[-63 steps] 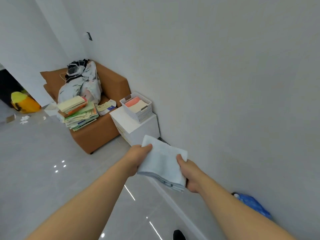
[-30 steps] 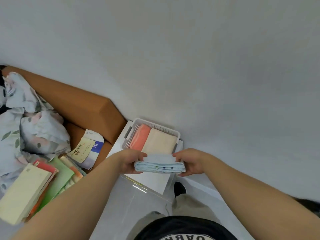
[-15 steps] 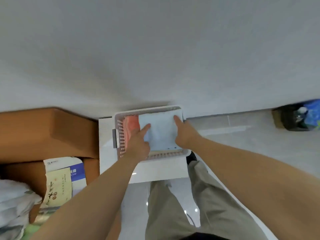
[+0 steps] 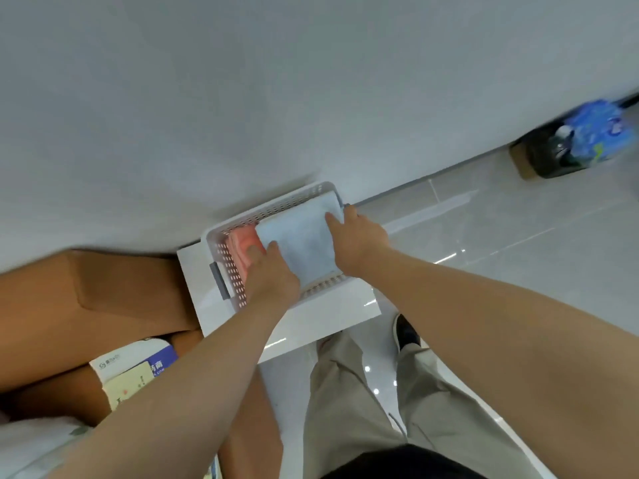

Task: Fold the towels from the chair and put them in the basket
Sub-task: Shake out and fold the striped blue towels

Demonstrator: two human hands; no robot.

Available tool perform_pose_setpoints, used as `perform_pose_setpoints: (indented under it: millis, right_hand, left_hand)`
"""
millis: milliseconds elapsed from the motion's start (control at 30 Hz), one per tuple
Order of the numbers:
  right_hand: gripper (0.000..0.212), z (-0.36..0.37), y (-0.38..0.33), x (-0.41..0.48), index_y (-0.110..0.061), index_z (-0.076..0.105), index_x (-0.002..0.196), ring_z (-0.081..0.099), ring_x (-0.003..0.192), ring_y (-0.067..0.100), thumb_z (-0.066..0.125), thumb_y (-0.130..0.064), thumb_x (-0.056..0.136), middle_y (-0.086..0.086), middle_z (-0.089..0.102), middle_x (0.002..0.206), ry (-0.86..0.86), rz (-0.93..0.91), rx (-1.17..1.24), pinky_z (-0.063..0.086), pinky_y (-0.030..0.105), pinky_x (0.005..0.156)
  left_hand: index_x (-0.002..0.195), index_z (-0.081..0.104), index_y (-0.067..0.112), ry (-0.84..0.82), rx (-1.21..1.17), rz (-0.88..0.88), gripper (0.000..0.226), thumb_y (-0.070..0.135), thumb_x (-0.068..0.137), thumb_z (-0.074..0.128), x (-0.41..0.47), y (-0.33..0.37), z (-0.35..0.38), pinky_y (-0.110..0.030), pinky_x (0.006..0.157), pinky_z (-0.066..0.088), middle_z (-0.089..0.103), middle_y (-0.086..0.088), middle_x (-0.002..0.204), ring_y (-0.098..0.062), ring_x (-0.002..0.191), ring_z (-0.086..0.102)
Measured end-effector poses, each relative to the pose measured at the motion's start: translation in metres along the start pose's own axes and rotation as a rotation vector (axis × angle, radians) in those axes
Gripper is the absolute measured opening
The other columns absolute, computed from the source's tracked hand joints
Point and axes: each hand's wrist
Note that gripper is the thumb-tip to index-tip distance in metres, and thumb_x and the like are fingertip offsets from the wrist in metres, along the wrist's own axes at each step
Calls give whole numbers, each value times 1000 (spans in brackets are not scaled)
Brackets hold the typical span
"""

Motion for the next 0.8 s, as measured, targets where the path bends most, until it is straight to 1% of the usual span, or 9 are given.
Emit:
perform_pose_setpoints:
  millis: [100,167,233,300,433,567,633,700,800]
  right_hand:
    - [45,-33,35,-56,-17,48,138,53,110,30,46,-9,93,12,39,139,-17,65,306,50,42,93]
    - [42,-46,70,-95,-13,56,135,54,120,28,44,-6,95,11,47,140,-1,108,489,47,37,101]
    - [40,-52,111,-127,-15,63,129,56,121,25,44,-6,95,8,57,136,71,193,654,48,35,102]
    - [36,-56,159,-158,-19,67,124,61,112,23,46,-11,96,5,63,127,177,311,854,51,33,97]
    - [28,-54,268,-221,-18,71,116,61,88,16,49,-18,99,-2,65,99,396,502,1156,52,28,79]
    - [23,-44,385,-280,-19,73,105,61,79,16,52,-17,97,-2,67,87,592,619,1319,56,34,85]
    - [21,-40,445,-310,-20,72,100,58,69,12,52,-16,97,-4,65,80,656,643,1332,54,30,76]
    - [20,-37,501,-340,-20,71,99,55,63,11,52,-15,97,-3,64,78,697,668,1339,50,27,68]
    - [19,-33,578,-381,-22,71,99,57,67,13,53,-18,97,-3,65,82,716,690,1331,52,31,73]
  left_hand:
    - [145,33,20,-6,-6,60,63,8,86,52,-33,48,-20,-39,82,55,19,-4,146,-30,108,57]
    - [142,37,20,-5,27,159,56,8,90,52,-56,91,-22,-36,75,52,24,-7,140,-26,94,61]
    - [138,43,20,-10,58,283,47,10,93,52,-77,141,-18,-35,80,50,30,-7,139,-27,95,61]
    - [133,47,21,-24,91,407,40,15,94,53,-99,198,-7,-33,83,48,35,-6,134,-24,96,59]
    - [128,51,23,-90,144,651,35,21,93,57,-143,319,35,-25,77,41,39,-2,129,-18,89,57]
    - [120,59,24,-119,120,812,30,22,90,62,-192,437,97,-20,78,38,45,0,122,-12,87,55]
    - [112,63,25,-131,95,858,25,20,87,65,-214,489,131,-19,80,37,52,1,118,-11,90,54]
    - [99,65,27,-164,51,856,18,18,84,67,-237,534,163,-23,83,44,60,1,113,-14,91,59]
    - [84,62,31,-224,-38,808,17,15,83,66,-272,598,208,-28,76,54,66,5,98,-19,80,68]
Point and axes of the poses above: each hand's wrist, its own x-axis towards the middle knuckle, its own z-axis out of the palm, y = z × x
